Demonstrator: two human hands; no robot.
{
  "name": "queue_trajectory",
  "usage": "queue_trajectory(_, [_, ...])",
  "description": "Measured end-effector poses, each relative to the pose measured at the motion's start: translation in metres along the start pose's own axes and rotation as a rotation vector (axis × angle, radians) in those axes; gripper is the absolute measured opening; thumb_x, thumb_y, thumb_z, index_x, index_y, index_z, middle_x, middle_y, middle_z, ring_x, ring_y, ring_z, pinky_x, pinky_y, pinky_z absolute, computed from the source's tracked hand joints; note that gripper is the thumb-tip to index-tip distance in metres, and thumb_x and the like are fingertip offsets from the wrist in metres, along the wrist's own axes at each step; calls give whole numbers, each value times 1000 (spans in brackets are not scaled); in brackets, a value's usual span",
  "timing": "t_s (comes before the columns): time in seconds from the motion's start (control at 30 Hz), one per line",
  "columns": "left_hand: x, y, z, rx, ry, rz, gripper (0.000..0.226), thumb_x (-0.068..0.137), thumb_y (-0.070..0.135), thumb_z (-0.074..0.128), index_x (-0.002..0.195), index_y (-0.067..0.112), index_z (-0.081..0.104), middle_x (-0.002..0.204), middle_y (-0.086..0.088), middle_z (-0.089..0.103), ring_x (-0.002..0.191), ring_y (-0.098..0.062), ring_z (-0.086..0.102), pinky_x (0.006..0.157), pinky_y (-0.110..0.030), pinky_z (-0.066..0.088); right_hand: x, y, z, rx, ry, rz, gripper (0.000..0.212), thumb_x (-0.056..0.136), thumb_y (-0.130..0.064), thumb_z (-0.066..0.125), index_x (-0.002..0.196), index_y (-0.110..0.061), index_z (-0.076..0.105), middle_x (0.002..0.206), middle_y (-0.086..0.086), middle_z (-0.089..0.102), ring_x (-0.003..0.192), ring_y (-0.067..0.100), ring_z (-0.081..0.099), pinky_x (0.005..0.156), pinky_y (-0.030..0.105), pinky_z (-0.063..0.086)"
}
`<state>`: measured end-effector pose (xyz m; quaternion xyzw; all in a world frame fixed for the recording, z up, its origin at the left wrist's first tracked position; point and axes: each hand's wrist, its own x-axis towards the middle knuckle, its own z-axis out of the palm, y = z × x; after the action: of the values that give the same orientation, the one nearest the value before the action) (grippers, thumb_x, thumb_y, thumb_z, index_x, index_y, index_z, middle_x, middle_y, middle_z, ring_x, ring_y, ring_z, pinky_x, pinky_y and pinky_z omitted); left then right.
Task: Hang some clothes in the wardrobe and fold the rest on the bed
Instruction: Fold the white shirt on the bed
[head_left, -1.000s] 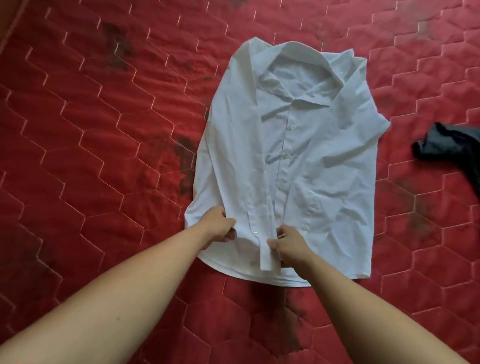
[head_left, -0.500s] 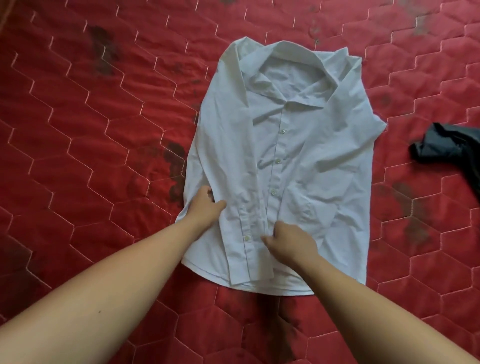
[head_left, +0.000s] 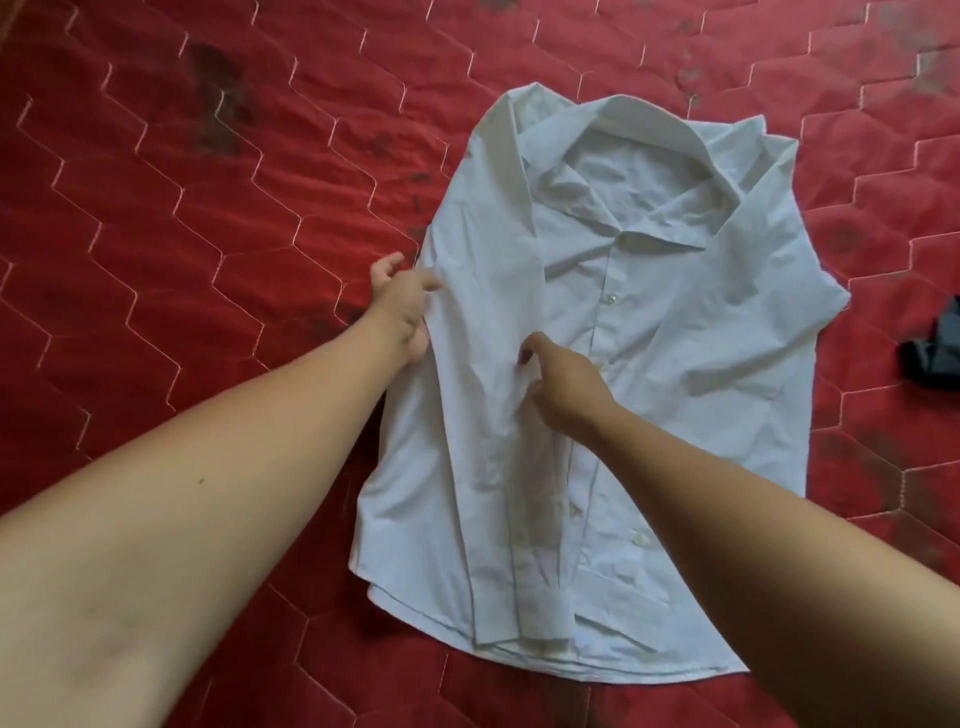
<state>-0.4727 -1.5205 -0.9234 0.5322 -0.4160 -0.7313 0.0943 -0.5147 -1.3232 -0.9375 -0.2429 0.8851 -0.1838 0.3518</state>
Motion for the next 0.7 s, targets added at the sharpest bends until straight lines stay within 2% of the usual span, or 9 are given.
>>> queue_trajectory(0.1, [12, 13, -11, -12, -9, 66, 78, 89, -17, 48, 153, 24, 29, 154, -11, 41, 128, -24, 55, 103, -41, 52, 1, 1, 3, -60, -2, -18, 42, 85, -2, 43, 123, -21, 47, 98, 9, 54, 85, 31, 56, 68, 38, 44])
queue_trajectory(0.17, [10, 13, -21, 278, -7, 212, 68, 89, -2, 60, 148, 25, 39, 148, -5, 43, 117, -12, 58, 94, -28, 53, -1, 2, 5, -82, 2, -23, 42, 88, -4, 42, 126, -21, 45, 104, 11, 53, 86, 32, 57, 71, 40, 48])
queue_trajectory(0.23, [-1, -2, -34, 737, -49, 501, 63, 87, 16, 67, 145, 23, 43, 146, -3, 37, 123, -16, 51, 102, -27, 44, -6, 3, 7, -120, 4, -31, 43, 90, -6, 42, 129, -23, 42, 105, 11, 53, 85, 31, 55, 70, 39, 46])
queue_trajectory(0.33, [-30, -50, -55, 1494, -261, 842, 82, 90, 43, 64, 158, 32, 20, 165, -15, 2, 154, -33, 5, 121, -47, 16, -28, 13, 11, -308, 91, -90, 46, 90, -8, 47, 134, -23, 43, 111, 11, 49, 96, 34, 52, 73, 40, 47])
queue_trajectory(0.37, [-41, -68, -63, 1712, -346, 898, 85, 92, 54, 56, 160, 37, 7, 167, -14, -12, 154, -31, -12, 122, -53, 6, -40, 20, 15, -415, 143, -121, 48, 91, -12, 51, 137, -22, 43, 117, 13, 48, 103, 36, 50, 76, 42, 46])
queue_trajectory(0.43, [-64, -105, -87, 1995, -493, 931, 86, 94, 68, 38, 157, 40, -12, 163, -12, -29, 151, -29, -26, 121, -60, -6, -69, 38, 25, -545, 192, -155, 56, 95, -29, 56, 147, -21, 39, 138, 17, 43, 122, 39, 44, 88, 48, 44])
queue_trajectory(0.5, [-89, -137, -117, 2085, -550, 882, 86, 92, 74, 29, 155, 40, -19, 163, -13, -29, 151, -32, -25, 119, -63, -7, -103, 63, 39, -571, 108, -123, 68, 98, -46, 51, 156, -19, 29, 158, 20, 28, 142, 40, 30, 104, 58, 36])
queue_trajectory(0.6, [-128, -167, -148, 2073, -530, 839, 88, 87, 78, 32, 158, 38, -2, 167, -16, -10, 153, -38, -9, 118, -69, 4, -158, 104, 64, -659, -68, -68, 78, 99, -62, 28, 162, -19, 11, 169, 17, 4, 155, 37, 5, 114, 70, 16])
queue_trajectory(0.7, [-158, -180, -163, 2067, -585, 879, 103, 75, 87, 47, 159, 35, 16, 167, -18, 8, 153, -40, 8, 114, -74, 16, -211, 134, 73, -678, -109, -101, 88, 90, -72, 29, 158, -17, 29, 166, 16, 19, 153, 38, 18, 106, 78, 26])
